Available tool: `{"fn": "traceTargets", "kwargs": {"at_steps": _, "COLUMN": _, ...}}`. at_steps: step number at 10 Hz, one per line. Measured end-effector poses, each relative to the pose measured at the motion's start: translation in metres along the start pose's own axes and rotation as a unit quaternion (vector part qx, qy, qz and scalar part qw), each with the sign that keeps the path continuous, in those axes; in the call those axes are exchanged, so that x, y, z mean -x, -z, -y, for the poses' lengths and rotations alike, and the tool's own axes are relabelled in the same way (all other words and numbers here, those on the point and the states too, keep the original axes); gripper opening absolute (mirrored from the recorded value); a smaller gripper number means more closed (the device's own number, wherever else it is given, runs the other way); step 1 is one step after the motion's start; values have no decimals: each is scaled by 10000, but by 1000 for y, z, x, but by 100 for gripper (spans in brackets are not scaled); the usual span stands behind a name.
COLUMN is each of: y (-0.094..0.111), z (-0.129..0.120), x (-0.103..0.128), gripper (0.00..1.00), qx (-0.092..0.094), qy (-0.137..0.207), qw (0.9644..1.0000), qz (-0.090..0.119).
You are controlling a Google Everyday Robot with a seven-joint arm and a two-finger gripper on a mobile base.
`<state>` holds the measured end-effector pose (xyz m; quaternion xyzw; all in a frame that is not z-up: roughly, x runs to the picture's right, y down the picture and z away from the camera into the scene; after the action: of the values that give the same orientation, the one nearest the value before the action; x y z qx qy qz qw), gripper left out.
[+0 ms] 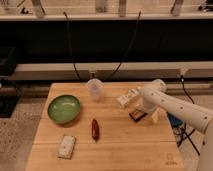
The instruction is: Place the eraser in the ceramic cup
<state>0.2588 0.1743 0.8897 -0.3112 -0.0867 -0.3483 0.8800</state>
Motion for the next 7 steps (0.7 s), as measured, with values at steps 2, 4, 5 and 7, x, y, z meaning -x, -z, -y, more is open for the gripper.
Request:
{"fn": "traceTargets", "kwargs": {"at_steps": 2, "y": 0, "z": 0, "x": 0, "gripper": 80, "qx": 9, "qy": 0, "qw": 10000, "qz": 3}}
{"fn": "traceTargets", "kwargs": {"at_steps": 4, "y": 2, "z": -1, "x": 2, "gripper": 80, "qx": 46, "qy": 0, "qw": 10000, "qz": 12}}
{"fn": "traceTargets", "kwargs": {"at_steps": 5, "y": 7, "z": -3, "x": 5, "gripper": 80, "qx": 117, "qy": -3, "qw": 9999, "qz": 38}}
{"fn": "traceTargets", "kwargs": {"at_steps": 7, "y": 20, "z": 5, "x": 13, "gripper": 80, "qx": 184, "qy": 51, "qw": 9998, "qz": 90}}
